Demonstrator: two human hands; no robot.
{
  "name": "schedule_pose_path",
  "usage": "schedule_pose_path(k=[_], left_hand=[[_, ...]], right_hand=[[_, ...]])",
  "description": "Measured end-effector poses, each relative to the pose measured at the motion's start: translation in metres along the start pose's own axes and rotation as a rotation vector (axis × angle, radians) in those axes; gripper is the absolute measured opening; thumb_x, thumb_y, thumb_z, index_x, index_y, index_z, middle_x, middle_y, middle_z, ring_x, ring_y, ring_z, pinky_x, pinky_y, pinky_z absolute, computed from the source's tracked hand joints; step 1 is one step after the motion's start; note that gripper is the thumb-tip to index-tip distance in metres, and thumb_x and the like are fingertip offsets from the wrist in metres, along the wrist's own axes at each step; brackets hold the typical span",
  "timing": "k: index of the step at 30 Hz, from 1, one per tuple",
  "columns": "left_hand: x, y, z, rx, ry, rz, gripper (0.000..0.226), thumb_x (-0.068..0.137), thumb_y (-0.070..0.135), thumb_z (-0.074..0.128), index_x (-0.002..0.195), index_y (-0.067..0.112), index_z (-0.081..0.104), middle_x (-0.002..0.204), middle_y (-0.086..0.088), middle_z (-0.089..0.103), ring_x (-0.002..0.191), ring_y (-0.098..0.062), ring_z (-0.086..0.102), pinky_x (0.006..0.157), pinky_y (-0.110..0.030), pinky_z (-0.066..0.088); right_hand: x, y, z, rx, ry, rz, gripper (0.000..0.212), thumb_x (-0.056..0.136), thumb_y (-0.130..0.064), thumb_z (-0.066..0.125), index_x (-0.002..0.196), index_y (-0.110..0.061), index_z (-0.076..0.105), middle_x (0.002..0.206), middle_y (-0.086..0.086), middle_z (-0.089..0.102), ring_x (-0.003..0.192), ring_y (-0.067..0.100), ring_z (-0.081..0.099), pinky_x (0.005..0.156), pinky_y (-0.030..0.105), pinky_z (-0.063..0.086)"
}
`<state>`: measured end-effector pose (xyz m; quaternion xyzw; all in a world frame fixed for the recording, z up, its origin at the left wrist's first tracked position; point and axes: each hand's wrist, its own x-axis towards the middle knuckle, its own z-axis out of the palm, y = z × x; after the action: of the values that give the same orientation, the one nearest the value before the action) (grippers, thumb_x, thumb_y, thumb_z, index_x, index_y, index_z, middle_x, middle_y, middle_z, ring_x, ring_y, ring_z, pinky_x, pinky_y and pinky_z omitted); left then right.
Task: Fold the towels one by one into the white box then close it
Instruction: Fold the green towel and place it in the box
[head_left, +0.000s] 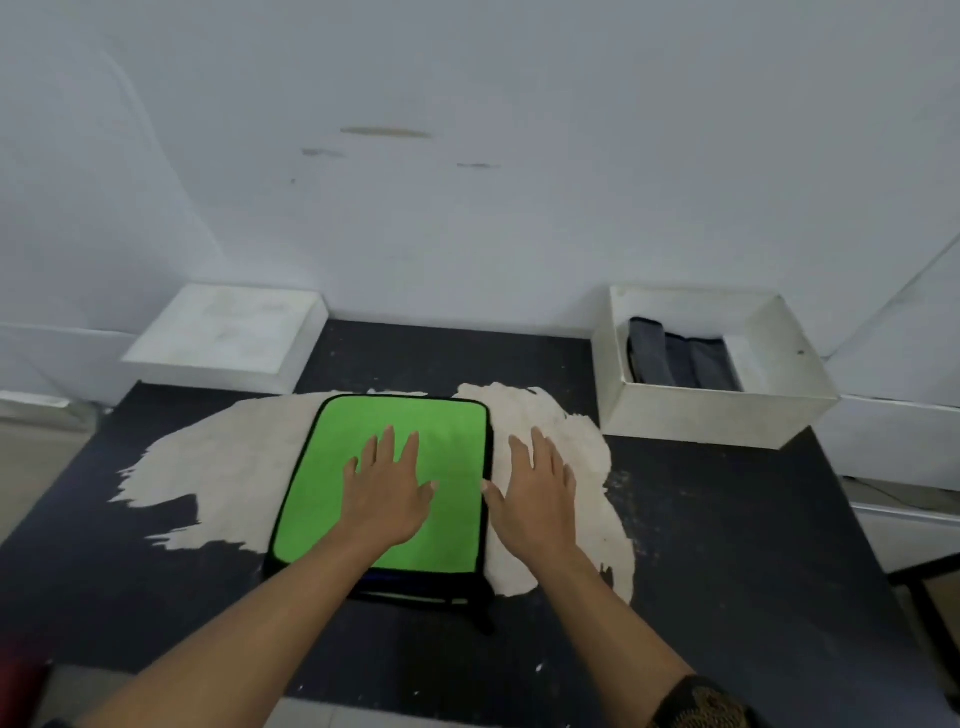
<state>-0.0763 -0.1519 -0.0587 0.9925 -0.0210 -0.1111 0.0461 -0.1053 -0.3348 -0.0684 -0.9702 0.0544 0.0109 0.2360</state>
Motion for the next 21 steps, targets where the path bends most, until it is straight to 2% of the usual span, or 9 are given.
schedule_pose_path(k=[5,10,12,14,17,19,21], left_hand=[[-0.018,-0.060,0.032,0.003,-0.119,-0.067,0.075,0.095,0.048,0.046,0.155,0.027,0.005,0.163,-0.012,0.002,0.149,-0.034,0.005,0.117,-0.053,0.018],[-0.045,-0.098,0.070,0.022,-0.224,-0.044,0.070,0.095,0.039,0.051,0.154,0.032,0.015,0.162,-0.012,0.007,0.147,-0.035,0.011,0.113,-0.054,0.026],[-0.050,-0.103,0.078,0.001,-0.196,-0.023,0.066,0.095,0.037,0.054,0.152,0.033,0.021,0.161,-0.012,0.012,0.146,-0.036,0.016,0.111,-0.053,0.030],[-0.052,-0.107,0.081,-0.023,-0.131,0.006,0.059,0.091,0.033,0.060,0.146,0.032,0.039,0.154,-0.011,0.029,0.139,-0.035,0.030,0.107,-0.050,0.036],[-0.054,-0.113,0.088,-0.076,-0.025,0.081,0.045,0.077,0.026,0.079,0.120,0.025,0.068,0.131,-0.006,0.057,0.117,-0.031,0.053,0.093,-0.046,0.048],[-0.055,-0.115,0.094,-0.098,0.007,0.123,0.040,0.069,0.025,0.085,0.107,0.023,0.075,0.119,-0.004,0.064,0.105,-0.030,0.059,0.085,-0.043,0.052],[-0.056,-0.114,0.095,-0.127,0.029,0.143,0.035,0.069,0.029,0.085,0.103,0.024,0.076,0.113,-0.002,0.066,0.100,-0.028,0.060,0.081,-0.040,0.053]], right_hand=[[-0.020,-0.023,0.038,-0.052,-0.122,-0.053,0.067,0.093,-0.040,0.060,0.149,-0.018,0.030,0.159,0.008,0.018,0.145,0.027,0.019,0.116,0.044,0.025],[-0.038,-0.030,0.068,-0.159,-0.299,-0.123,0.057,0.088,-0.018,0.063,0.141,-0.018,0.043,0.145,0.005,0.038,0.127,0.027,0.039,0.102,0.039,0.038],[-0.046,-0.029,0.077,-0.189,-0.328,-0.149,0.049,0.088,-0.018,0.064,0.135,-0.019,0.050,0.137,0.004,0.044,0.123,0.026,0.040,0.098,0.038,0.040],[-0.052,-0.025,0.084,-0.222,-0.324,-0.176,0.045,0.089,-0.022,0.065,0.132,-0.019,0.052,0.137,0.004,0.044,0.124,0.026,0.039,0.097,0.039,0.041],[-0.052,-0.021,0.086,-0.245,-0.305,-0.203,0.043,0.090,-0.026,0.064,0.132,-0.018,0.053,0.136,0.003,0.045,0.124,0.025,0.040,0.098,0.037,0.041],[-0.050,-0.021,0.086,-0.246,-0.295,-0.220,0.040,0.090,-0.029,0.065,0.128,-0.017,0.056,0.132,0.003,0.050,0.120,0.025,0.045,0.096,0.036,0.043],[-0.050,-0.020,0.086,-0.246,-0.270,-0.231,0.034,0.089,-0.028,0.068,0.119,-0.015,0.061,0.124,0.003,0.057,0.112,0.025,0.051,0.090,0.036,0.047]])
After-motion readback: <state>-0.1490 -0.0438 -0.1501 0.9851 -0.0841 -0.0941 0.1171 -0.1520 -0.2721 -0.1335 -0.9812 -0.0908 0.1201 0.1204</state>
